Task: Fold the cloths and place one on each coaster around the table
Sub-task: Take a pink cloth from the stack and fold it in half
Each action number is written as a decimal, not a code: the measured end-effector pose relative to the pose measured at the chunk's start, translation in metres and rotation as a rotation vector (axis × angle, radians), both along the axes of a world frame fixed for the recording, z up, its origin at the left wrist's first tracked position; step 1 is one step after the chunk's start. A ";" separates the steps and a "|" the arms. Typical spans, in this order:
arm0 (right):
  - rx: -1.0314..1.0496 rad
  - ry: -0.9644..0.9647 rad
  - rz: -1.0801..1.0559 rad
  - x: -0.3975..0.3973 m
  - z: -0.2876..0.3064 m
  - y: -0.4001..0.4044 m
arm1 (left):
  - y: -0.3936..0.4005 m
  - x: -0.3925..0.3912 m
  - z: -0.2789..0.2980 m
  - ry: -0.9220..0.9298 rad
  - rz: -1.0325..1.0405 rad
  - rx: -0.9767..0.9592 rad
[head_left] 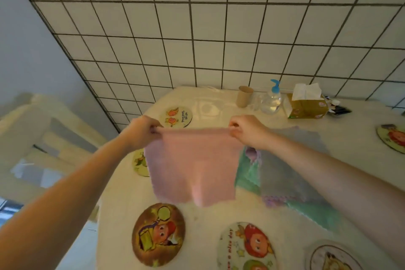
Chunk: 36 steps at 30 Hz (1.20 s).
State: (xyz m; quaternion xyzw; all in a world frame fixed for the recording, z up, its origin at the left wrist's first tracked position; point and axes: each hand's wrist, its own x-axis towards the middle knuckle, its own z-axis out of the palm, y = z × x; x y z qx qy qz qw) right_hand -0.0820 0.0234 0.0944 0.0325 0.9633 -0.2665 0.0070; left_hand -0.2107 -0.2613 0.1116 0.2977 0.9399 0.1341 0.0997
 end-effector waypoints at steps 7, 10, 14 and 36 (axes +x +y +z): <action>0.095 0.476 -0.021 0.003 0.023 -0.040 | -0.053 0.002 0.005 0.394 0.049 0.281; 0.135 0.414 0.067 0.025 0.006 -0.050 | -0.074 0.026 -0.012 0.352 -0.093 0.281; 0.197 0.189 0.190 0.071 -0.043 -0.061 | -0.100 0.068 -0.065 0.150 -0.188 0.183; -0.279 -0.414 -0.111 0.136 -0.143 -0.067 | -0.110 0.122 -0.165 -0.563 0.323 0.134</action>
